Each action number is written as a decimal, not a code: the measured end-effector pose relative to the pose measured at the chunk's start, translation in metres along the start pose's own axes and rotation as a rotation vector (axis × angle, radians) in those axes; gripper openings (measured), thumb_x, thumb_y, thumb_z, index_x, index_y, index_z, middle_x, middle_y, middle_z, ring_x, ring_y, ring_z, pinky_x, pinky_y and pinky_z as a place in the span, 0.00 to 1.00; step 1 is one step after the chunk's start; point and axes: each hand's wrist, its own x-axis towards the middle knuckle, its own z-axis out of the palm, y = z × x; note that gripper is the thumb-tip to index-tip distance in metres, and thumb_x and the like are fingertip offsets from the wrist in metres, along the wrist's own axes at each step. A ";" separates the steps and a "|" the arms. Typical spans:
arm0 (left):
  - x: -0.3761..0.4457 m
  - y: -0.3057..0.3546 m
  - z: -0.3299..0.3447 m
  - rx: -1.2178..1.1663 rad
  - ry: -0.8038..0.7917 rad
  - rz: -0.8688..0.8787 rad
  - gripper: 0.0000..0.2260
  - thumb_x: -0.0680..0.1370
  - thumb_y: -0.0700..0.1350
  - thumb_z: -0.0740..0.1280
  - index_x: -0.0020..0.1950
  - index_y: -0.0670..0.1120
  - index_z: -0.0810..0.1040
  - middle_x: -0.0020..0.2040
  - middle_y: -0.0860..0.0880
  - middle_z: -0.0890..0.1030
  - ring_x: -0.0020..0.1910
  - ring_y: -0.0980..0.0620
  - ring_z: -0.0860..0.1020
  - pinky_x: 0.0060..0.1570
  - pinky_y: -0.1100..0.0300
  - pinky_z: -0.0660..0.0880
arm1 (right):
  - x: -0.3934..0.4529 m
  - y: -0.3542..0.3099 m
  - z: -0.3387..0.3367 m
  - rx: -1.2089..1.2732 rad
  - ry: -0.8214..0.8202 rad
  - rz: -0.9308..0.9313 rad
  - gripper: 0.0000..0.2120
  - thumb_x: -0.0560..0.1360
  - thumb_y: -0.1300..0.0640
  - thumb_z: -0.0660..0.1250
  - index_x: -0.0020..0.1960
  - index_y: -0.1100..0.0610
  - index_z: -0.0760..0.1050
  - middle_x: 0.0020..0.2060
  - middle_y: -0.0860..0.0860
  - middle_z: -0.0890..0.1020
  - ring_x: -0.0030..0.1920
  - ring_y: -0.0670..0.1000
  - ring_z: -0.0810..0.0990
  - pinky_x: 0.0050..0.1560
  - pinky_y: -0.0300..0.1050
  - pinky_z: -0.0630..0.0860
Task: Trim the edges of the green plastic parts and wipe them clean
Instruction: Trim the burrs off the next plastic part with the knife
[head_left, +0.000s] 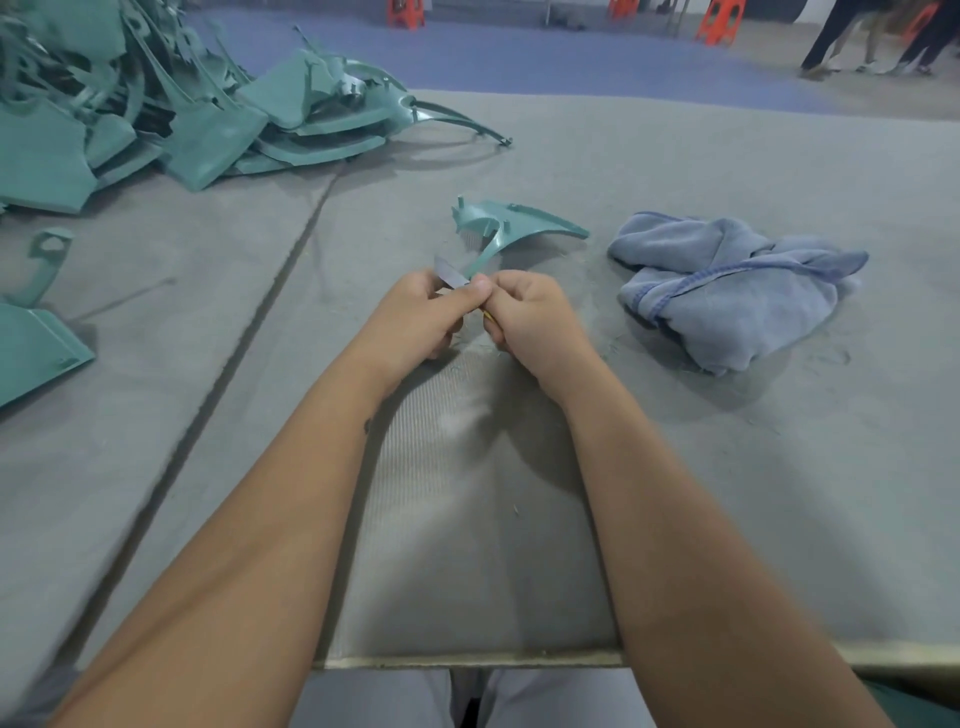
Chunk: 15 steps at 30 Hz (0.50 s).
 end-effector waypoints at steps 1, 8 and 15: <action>0.001 -0.001 0.001 0.005 0.017 0.017 0.11 0.80 0.51 0.65 0.39 0.50 0.71 0.24 0.58 0.65 0.22 0.57 0.60 0.22 0.65 0.58 | 0.000 0.000 0.000 -0.004 -0.009 -0.006 0.16 0.80 0.60 0.60 0.34 0.62 0.70 0.25 0.53 0.66 0.23 0.43 0.61 0.26 0.34 0.60; 0.000 0.000 0.007 0.008 0.088 0.052 0.06 0.80 0.49 0.65 0.44 0.48 0.75 0.26 0.54 0.66 0.23 0.57 0.61 0.25 0.62 0.58 | 0.003 0.004 -0.001 -0.026 0.026 0.003 0.16 0.78 0.61 0.60 0.32 0.54 0.72 0.23 0.48 0.68 0.25 0.45 0.62 0.28 0.38 0.61; -0.001 0.001 0.009 0.008 0.115 0.080 0.06 0.80 0.48 0.65 0.52 0.47 0.79 0.22 0.59 0.71 0.21 0.62 0.67 0.23 0.71 0.63 | 0.005 0.007 0.003 -0.073 0.097 -0.008 0.13 0.77 0.58 0.61 0.34 0.57 0.74 0.25 0.51 0.69 0.28 0.49 0.63 0.33 0.45 0.61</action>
